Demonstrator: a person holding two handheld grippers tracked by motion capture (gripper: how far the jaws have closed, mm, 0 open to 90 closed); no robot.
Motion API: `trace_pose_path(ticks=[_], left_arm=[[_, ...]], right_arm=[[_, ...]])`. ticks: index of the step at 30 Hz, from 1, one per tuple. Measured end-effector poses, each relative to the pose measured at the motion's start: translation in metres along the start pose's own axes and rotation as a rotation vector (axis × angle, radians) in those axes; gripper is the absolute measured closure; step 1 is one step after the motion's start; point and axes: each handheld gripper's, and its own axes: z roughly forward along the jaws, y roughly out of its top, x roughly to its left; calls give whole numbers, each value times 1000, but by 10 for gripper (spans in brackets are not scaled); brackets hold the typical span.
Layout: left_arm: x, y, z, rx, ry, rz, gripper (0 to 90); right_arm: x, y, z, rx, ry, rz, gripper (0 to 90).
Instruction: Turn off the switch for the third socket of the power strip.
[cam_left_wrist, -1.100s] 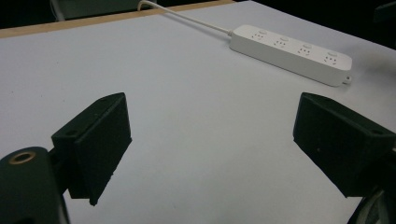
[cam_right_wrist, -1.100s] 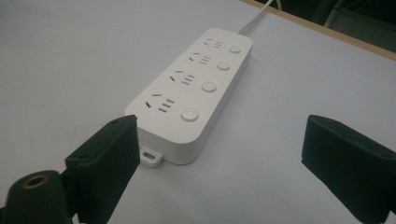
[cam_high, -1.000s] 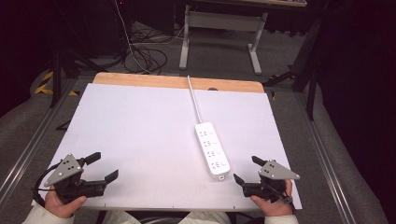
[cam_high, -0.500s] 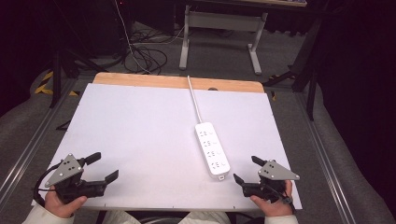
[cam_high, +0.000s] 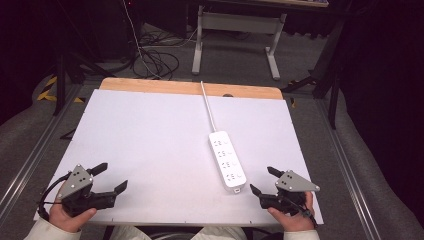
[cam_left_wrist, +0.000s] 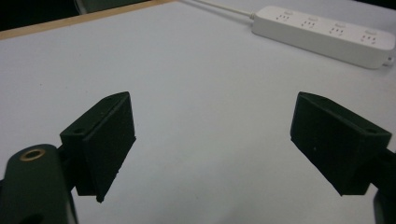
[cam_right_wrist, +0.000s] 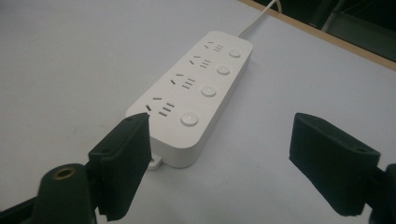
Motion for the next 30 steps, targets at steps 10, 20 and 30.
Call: trace_pose_path(ticks=[10, 20, 30], left_arm=[[1, 0, 1, -7, -17, -9, 142], [1, -1, 2, 3, -24, -8, 143], [1, 0, 3, 9, -20, -2, 143]], right_arm=[[-3, 16, 1, 12, 20, -7, 258], [-4, 44, 12, 17, 36, -22, 264], [-9, 65, 22, 42, 60, -40, 276]])
